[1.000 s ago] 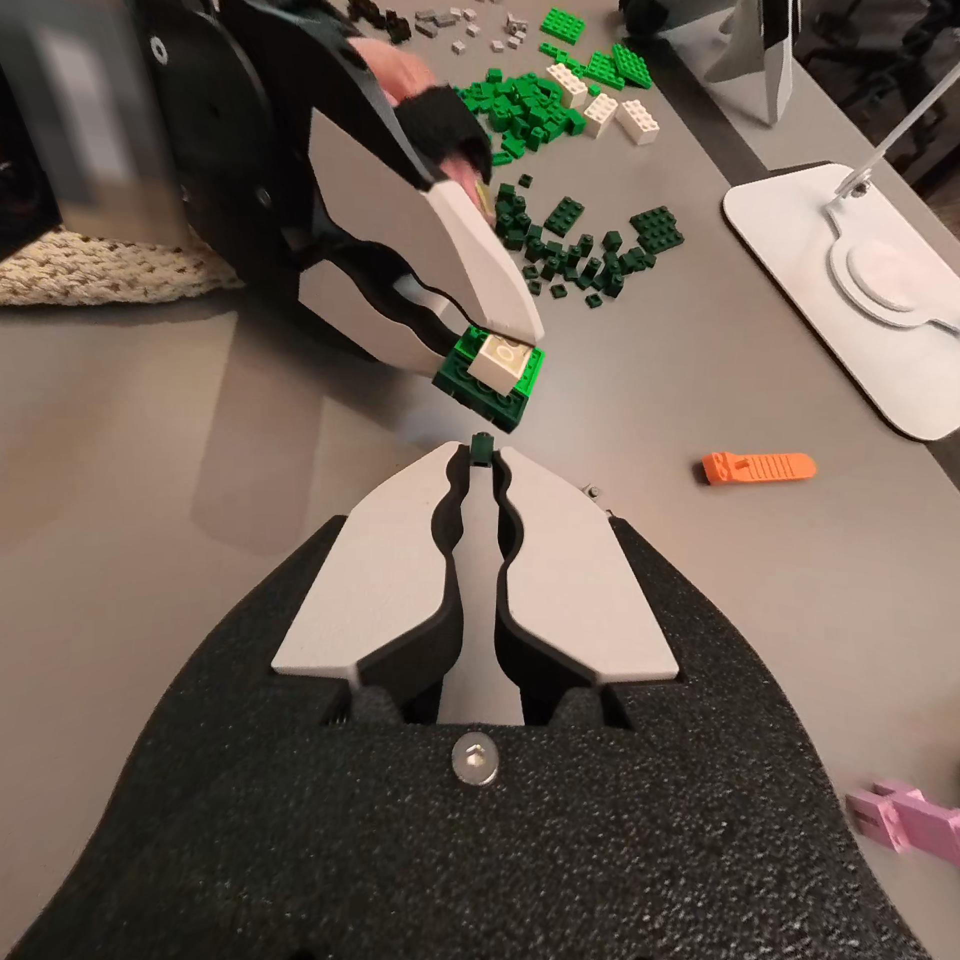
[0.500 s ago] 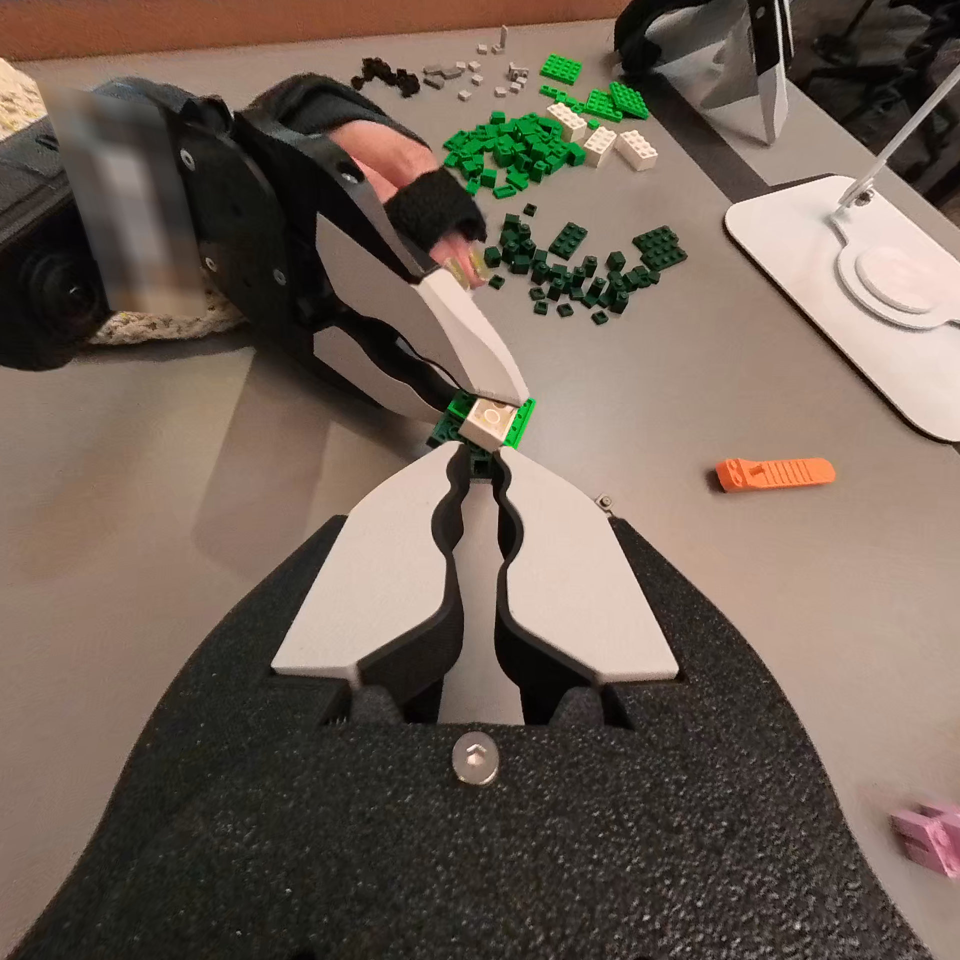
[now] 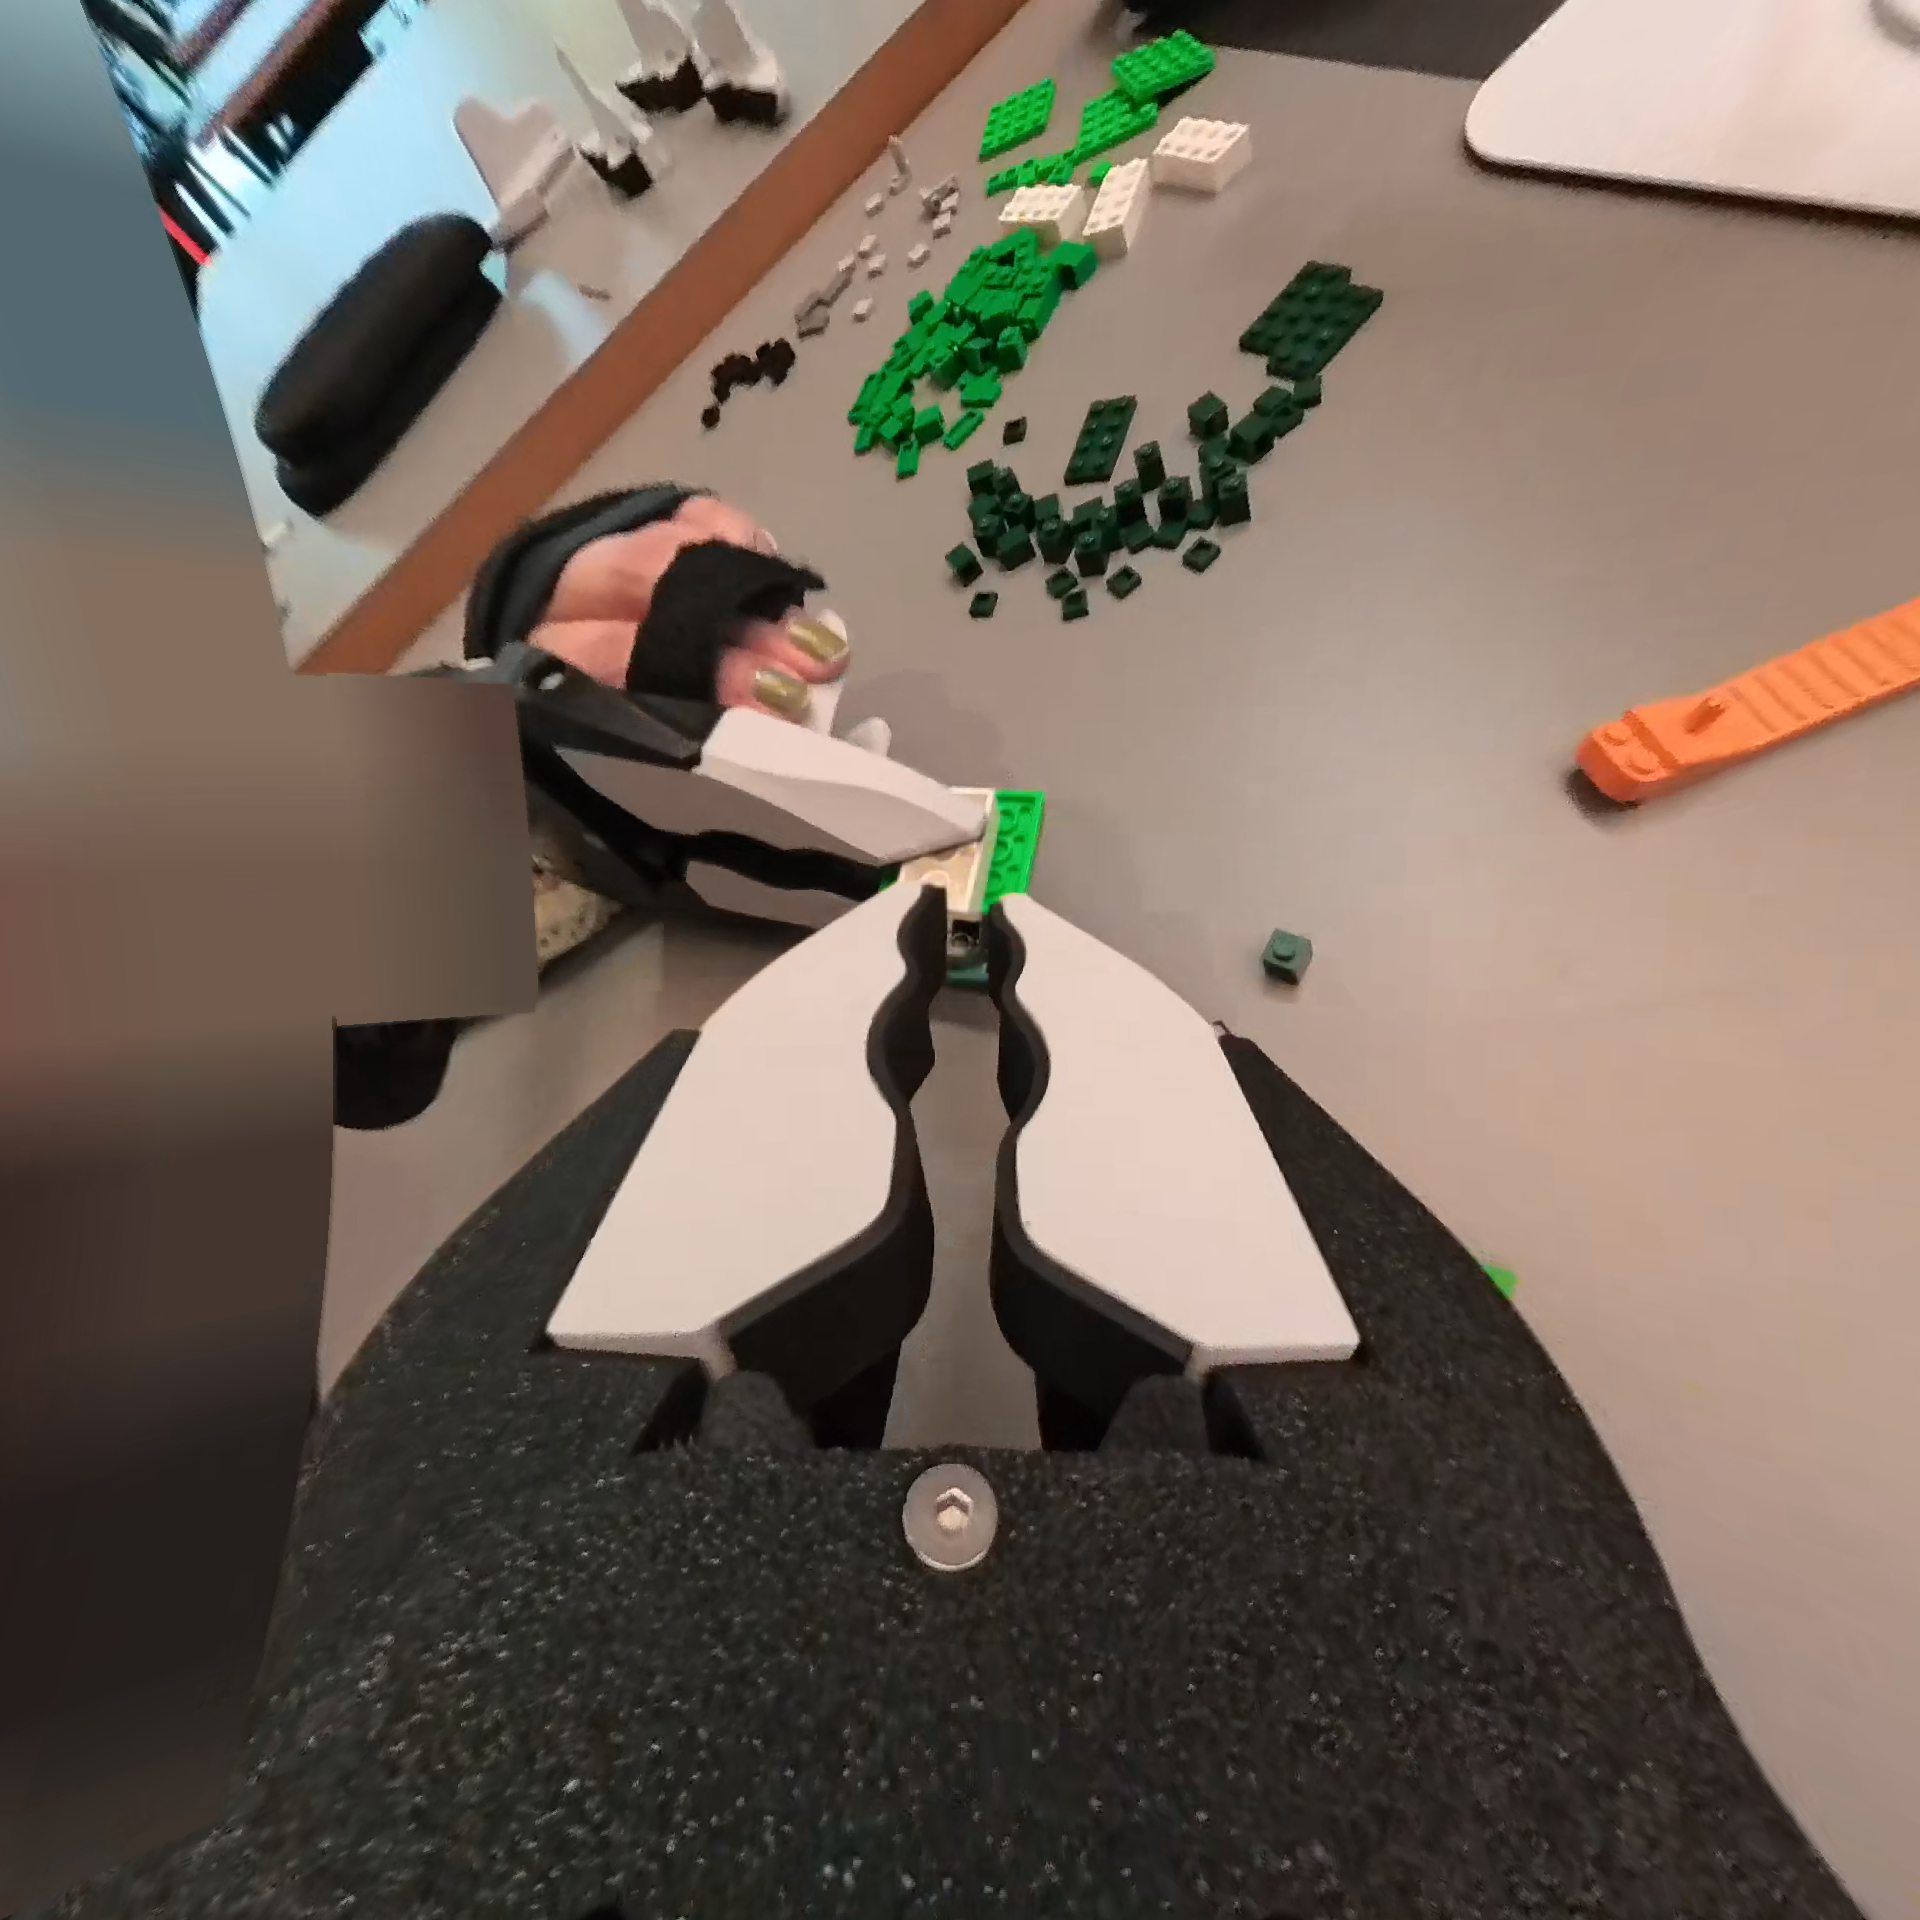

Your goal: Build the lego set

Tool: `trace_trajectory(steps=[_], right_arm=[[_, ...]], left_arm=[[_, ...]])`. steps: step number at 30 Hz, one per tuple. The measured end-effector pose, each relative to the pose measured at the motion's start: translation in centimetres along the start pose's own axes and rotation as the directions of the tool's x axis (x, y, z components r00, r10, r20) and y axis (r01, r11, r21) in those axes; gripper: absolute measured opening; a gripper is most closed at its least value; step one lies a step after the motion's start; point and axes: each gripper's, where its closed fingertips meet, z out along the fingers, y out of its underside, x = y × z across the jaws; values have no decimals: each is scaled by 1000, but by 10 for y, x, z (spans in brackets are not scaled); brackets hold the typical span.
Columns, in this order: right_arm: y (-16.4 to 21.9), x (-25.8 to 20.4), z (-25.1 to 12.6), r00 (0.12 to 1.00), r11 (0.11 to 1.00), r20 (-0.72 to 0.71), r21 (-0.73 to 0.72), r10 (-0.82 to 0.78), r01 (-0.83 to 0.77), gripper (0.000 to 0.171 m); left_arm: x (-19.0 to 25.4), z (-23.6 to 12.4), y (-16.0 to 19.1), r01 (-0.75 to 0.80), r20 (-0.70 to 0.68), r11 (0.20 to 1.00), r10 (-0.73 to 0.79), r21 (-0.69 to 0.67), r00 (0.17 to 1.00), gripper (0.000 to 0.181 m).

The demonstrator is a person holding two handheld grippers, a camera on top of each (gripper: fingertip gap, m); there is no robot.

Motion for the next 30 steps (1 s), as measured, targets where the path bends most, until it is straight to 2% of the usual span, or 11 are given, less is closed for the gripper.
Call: trace_trajectory(steps=[10, 15, 30], right_arm=[[4, 9, 8, 998, 992, -51, -119, 38, -44, 7], [8, 8, 7, 997, 984, -68, -180, -26, 14, 7], [7, 6, 8, 992, 976, -99, -208, -80, 58, 7]], left_arm=[[1, 1, 0, 31, -21, 1000, -31, 1, 999, 17], [2, 1, 1, 51, -34, 999, -51, 1, 998, 17], [-4, 0, 2, 85, -19, 996, -85, 8, 996, 17]])
